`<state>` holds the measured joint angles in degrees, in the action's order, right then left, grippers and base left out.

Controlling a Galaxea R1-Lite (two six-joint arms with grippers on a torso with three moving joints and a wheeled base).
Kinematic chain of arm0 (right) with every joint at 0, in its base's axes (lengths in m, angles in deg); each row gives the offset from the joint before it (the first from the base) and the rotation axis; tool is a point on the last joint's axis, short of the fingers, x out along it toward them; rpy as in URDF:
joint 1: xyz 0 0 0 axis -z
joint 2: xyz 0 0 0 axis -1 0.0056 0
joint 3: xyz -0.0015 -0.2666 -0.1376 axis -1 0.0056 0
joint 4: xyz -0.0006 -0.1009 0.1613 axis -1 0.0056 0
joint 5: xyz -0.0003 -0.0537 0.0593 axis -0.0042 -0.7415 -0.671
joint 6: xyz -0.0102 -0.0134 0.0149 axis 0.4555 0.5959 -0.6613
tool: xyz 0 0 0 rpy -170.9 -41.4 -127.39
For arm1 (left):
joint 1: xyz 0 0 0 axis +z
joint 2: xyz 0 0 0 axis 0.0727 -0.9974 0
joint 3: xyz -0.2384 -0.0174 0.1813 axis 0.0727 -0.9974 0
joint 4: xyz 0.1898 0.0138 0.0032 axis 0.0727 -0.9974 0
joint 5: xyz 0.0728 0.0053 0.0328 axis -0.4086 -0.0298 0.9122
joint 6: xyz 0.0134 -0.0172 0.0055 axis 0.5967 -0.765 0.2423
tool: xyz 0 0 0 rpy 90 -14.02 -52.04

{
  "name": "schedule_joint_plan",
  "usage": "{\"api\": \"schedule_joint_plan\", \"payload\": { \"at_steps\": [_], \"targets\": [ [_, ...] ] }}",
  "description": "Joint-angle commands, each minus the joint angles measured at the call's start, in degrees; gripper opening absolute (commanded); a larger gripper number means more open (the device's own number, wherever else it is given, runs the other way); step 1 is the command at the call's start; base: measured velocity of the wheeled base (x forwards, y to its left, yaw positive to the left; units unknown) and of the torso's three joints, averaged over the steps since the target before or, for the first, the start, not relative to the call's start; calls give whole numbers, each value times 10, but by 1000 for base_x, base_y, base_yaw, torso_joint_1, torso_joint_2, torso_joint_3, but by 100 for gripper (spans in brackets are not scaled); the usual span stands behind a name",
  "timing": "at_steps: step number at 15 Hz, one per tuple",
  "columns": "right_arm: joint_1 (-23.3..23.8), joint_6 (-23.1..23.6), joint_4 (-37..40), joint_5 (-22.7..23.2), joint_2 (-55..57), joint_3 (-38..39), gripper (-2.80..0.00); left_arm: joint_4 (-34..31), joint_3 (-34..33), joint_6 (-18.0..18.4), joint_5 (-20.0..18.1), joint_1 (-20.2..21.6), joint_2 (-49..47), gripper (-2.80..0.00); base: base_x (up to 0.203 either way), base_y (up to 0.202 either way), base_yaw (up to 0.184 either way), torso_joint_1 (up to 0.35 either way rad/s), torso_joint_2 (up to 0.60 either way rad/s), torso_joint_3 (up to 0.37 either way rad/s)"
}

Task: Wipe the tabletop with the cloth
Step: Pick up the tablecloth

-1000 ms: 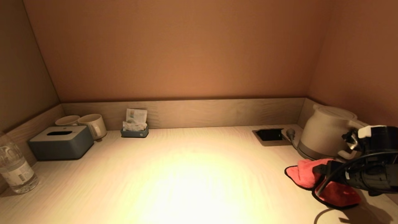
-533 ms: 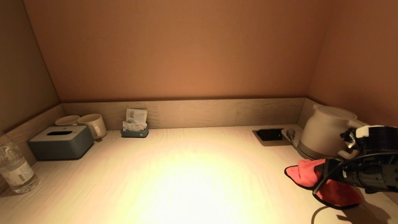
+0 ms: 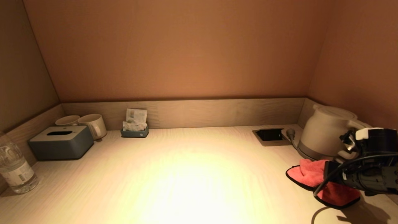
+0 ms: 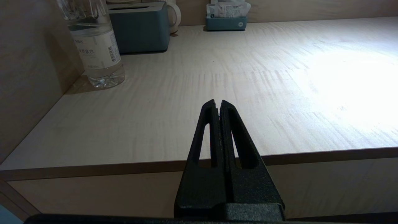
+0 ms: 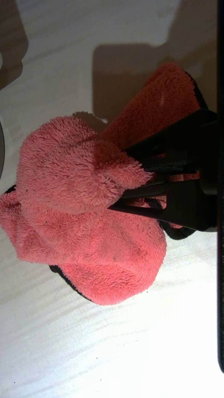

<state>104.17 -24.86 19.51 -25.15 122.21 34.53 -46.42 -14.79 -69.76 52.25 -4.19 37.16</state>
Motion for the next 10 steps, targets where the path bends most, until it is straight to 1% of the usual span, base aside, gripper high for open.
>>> {"api": "schedule_joint_plan", "payload": {
  "at_steps": [1, 4, 7, 9, 10],
  "targets": [
    [0, -1, -1, 1, -2, 0, -280, 0, 0, 0, 0, -1, -1, -280, 0, 0, 0, 0, 0, 0],
    [0, -1, -2, 3, -17, -1, -280, 0, 0, 1, 0, 0, 0, -280, 0, 0, 0, 0, 0, 0],
    [-11, -3, -3, 21, -68, -2, -280, 0, 0, 0, 0, -1, -1, -280, 0, 0, 0, 0, 0, 0],
    [-31, -2, -2, 24, -103, -3, -280, 0, 0, 0, 0, 0, 0, -280, 0, 0, 0, 0, 0, 0],
    [-50, -2, 0, 24, -133, -3, -280, 0, 0, 0, 0, 0, 0, -280, 0, 0, 0, 0, 0, 0]
  ]
}}
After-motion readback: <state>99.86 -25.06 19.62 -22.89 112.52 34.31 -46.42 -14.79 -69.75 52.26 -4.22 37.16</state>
